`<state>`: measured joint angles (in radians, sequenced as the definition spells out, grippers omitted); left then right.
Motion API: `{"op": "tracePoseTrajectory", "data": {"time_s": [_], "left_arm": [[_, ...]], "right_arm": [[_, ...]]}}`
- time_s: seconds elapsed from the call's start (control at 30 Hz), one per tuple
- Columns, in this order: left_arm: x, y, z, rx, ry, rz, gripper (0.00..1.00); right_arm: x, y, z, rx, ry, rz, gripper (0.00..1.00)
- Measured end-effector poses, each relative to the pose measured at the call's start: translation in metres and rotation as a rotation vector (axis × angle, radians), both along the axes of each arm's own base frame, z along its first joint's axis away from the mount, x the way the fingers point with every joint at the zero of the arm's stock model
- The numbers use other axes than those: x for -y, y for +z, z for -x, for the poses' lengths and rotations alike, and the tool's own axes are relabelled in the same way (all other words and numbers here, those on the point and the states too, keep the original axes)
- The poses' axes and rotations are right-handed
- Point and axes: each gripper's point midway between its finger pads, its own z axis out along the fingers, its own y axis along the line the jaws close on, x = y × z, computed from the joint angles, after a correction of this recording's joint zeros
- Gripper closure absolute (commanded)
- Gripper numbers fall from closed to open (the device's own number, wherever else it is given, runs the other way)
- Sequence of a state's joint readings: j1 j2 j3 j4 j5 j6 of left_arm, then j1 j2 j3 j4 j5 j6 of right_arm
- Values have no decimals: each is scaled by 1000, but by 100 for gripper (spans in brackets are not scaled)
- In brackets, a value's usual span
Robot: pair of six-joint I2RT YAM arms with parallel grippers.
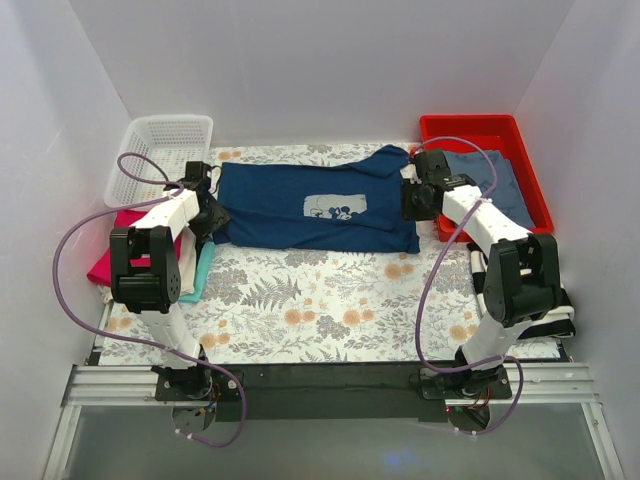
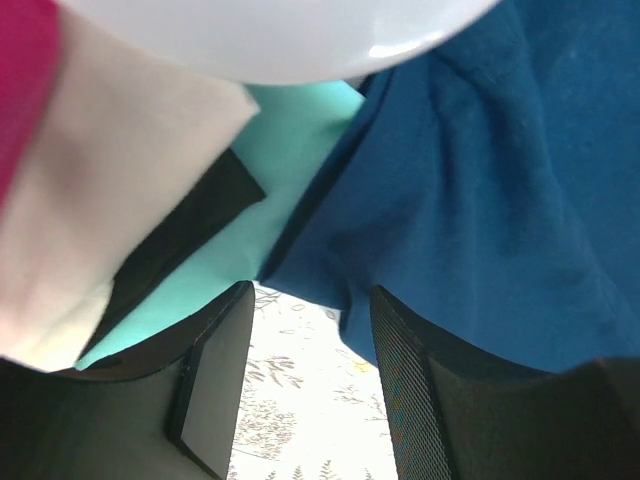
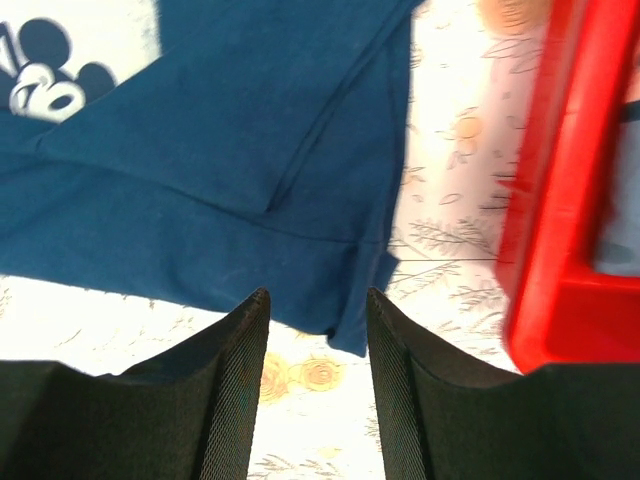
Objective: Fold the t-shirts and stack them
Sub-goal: Fold the flattened tshirt in 1/3 of the way
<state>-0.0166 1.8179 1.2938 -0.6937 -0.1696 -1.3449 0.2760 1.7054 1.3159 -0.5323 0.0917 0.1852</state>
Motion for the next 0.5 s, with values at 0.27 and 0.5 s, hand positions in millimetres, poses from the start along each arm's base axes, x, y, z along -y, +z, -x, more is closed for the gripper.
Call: {"op": "tracePoseTrajectory", "data": {"time_s": [0.27, 0.5], "left_arm": [[7, -1, -1, 6, 4, 38, 55], [-1, -16, 19, -57, 33, 1, 57]], "right_arm": [[-28, -8, 8, -36, 72, -67, 53], [-42, -32, 12, -94, 101, -109, 55]]}}
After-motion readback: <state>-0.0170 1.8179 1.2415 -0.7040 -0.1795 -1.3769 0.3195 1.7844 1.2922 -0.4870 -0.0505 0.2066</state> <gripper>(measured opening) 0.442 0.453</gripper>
